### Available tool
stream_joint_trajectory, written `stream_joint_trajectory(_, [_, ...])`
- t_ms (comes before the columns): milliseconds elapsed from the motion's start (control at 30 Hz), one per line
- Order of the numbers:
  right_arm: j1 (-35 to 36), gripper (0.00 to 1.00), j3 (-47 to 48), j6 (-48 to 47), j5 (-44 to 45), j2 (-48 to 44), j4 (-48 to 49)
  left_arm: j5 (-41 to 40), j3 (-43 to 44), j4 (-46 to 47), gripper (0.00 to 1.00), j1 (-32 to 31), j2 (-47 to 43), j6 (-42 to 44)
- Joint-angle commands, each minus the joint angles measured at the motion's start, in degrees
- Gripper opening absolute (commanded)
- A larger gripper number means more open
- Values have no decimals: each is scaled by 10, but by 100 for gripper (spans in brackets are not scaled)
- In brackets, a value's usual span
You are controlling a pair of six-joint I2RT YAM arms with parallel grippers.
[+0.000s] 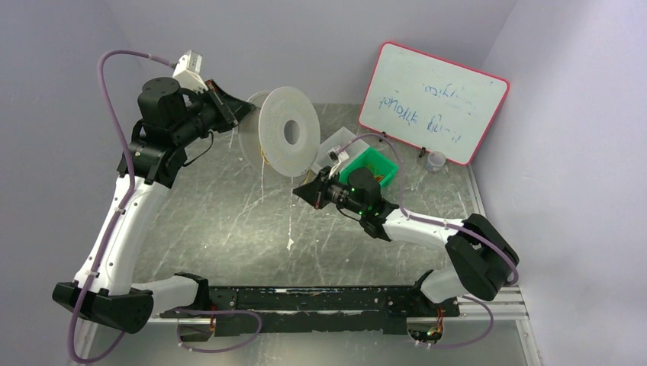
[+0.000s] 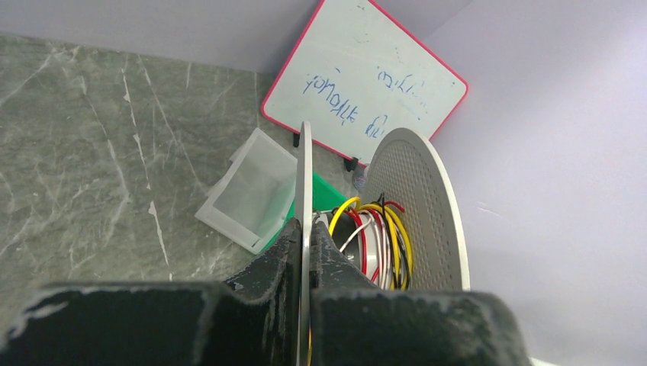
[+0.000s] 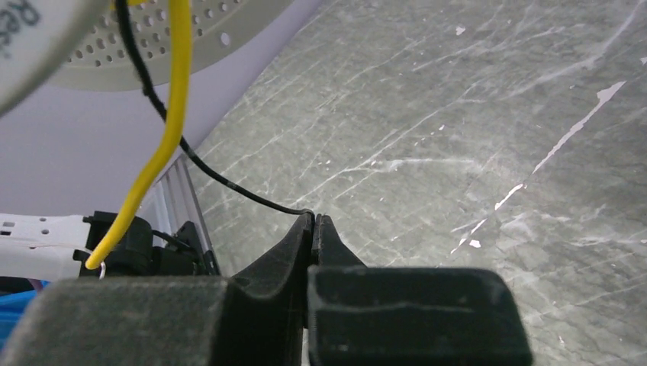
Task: Wrap the cables
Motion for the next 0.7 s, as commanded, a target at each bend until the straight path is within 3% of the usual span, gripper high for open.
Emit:
stream_joint_trajectory(0, [7, 0, -19, 19, -7, -9, 35, -9, 17, 54, 7, 8, -6, -25])
stream_joint_trajectory(300, [115, 0, -10, -12, 101, -57, -57, -100, 0, 57, 7, 8, 11, -19])
stream_joint_trajectory(667, [218, 0, 106, -81, 189, -74, -232, -216, -61, 74, 7, 6, 6, 35])
